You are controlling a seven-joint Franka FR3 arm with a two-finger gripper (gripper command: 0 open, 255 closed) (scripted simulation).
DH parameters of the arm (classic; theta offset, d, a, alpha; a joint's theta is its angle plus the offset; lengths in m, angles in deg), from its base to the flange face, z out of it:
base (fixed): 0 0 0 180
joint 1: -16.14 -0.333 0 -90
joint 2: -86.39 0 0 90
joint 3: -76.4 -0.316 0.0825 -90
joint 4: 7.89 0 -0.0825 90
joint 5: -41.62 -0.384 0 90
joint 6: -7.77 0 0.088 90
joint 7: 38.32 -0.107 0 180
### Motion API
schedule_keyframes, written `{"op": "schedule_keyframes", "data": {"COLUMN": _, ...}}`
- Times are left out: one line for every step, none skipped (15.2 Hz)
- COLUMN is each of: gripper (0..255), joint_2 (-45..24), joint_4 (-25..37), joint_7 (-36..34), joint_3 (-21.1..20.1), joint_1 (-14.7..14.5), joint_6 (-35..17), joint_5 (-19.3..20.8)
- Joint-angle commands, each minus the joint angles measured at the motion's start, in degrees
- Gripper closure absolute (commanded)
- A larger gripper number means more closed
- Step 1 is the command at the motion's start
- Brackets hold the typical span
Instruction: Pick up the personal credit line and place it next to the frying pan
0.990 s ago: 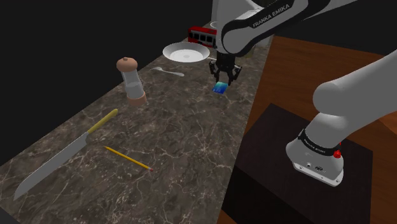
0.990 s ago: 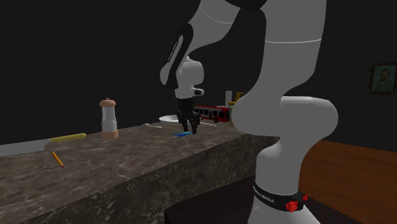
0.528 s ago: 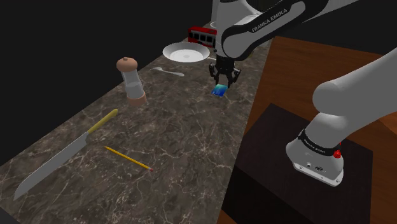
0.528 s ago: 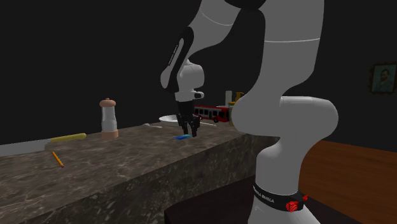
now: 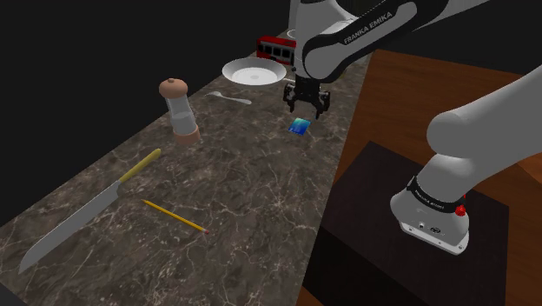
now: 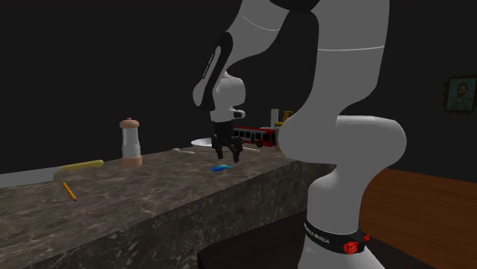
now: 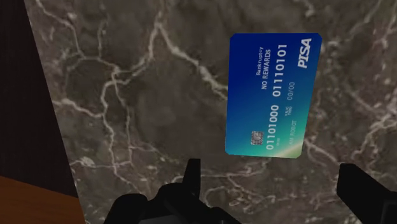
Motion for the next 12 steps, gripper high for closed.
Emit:
{"op": "schedule_keyframes", "data": {"gripper": 0, "joint_2": 1.65, "joint_4": 0.91, "joint_7": 0.89, "joint_3": 1.15, "joint_1": -1.0, "joint_6": 2.3, "joint_5": -1.08}}
{"op": "schedule_keyframes", "data": {"gripper": 0, "joint_2": 3.15, "joint_4": 1.91, "joint_7": 1.61, "joint_3": 2.2, "joint_1": -1.84, "joint_6": 4.58, "joint_5": -1.93}}
{"op": "schedule_keyframes", "data": {"gripper": 0, "joint_2": 4.48, "joint_4": 2.97, "joint_7": 2.18, "joint_3": 3.21, "joint_1": -2.58, "joint_6": 6.82, "joint_5": -2.56}}
{"op": "schedule_keyframes", "data": {"gripper": 0, "joint_2": 5.43, "joint_4": 3.86, "joint_7": 2.56, "joint_3": 3.95, "joint_1": -3.07, "joint_6": 8.57, "joint_5": -2.94}}
{"op": "schedule_keyframes", "data": {"gripper": 0, "joint_2": 5.43, "joint_4": 3.86, "joint_7": 2.55, "joint_3": 3.96, "joint_1": -3.09, "joint_6": 8.57, "joint_5": -2.93}}
{"op": "schedule_keyframes", "data": {"gripper": 0, "joint_2": 5.43, "joint_4": 3.86, "joint_7": 2.55, "joint_3": 3.96, "joint_1": -3.09, "joint_6": 8.57, "joint_5": -2.93}}
{"op": "schedule_keyframes", "data": {"gripper": 0, "joint_2": 5.43, "joint_4": 3.86, "joint_7": 2.55, "joint_3": 3.96, "joint_1": -3.09, "joint_6": 8.57, "joint_5": -2.94}}
{"op": "schedule_keyframes", "data": {"gripper": 0, "joint_2": 5.43, "joint_4": 3.86, "joint_7": 2.55, "joint_3": 3.96, "joint_1": -3.09, "joint_6": 8.57, "joint_5": -2.93}}
{"op": "schedule_keyframes", "data": {"gripper": 0, "joint_2": 5.43, "joint_4": 3.86, "joint_7": 2.55, "joint_3": 3.96, "joint_1": -3.09, "joint_6": 8.57, "joint_5": -2.93}}
{"op": "schedule_keyframes", "data": {"gripper": 0, "joint_2": 5.43, "joint_4": 3.86, "joint_7": 2.55, "joint_3": 3.96, "joint_1": -3.09, "joint_6": 8.57, "joint_5": -2.93}}
{"op": "schedule_keyframes", "data": {"gripper": 0, "joint_2": 5.43, "joint_4": 3.86, "joint_7": 2.55, "joint_3": 3.96, "joint_1": -3.09, "joint_6": 8.57, "joint_5": -2.93}}
{"op": "schedule_keyframes", "data": {"gripper": 0, "joint_2": 5.43, "joint_4": 3.86, "joint_7": 2.55, "joint_3": 3.96, "joint_1": -3.09, "joint_6": 8.57, "joint_5": -2.93}}
